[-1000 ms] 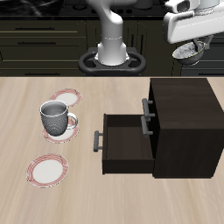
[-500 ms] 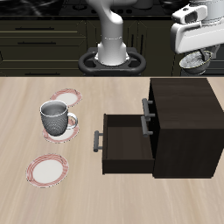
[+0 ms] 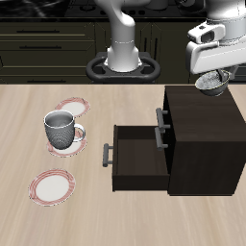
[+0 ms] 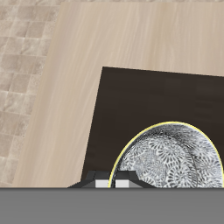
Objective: Place the bowl on top of the cabinet
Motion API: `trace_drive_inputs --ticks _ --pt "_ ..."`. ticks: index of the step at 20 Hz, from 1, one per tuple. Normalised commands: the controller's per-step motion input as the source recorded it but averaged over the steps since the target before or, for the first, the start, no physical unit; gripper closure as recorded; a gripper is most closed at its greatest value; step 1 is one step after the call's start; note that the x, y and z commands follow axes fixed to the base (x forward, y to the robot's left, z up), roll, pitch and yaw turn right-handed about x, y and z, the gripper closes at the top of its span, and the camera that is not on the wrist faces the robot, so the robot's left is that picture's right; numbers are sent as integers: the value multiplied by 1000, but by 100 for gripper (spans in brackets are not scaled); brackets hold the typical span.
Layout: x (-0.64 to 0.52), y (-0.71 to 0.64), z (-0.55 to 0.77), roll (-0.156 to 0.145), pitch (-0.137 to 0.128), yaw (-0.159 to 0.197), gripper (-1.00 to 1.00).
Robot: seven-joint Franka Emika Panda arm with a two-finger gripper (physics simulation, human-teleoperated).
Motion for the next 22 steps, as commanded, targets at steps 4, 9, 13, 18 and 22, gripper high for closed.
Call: trace_drive_inputs --ticks 4,9,13,18,22 --pt "76 -40 -217 -4 28 -4 100" --pt "85 37 -248 0 20 9 100" --pt "87 102 -398 6 46 8 100" --pt "1 49 -156 8 19 6 100" --pt "-11 16 -9 -15 -5 4 -100"
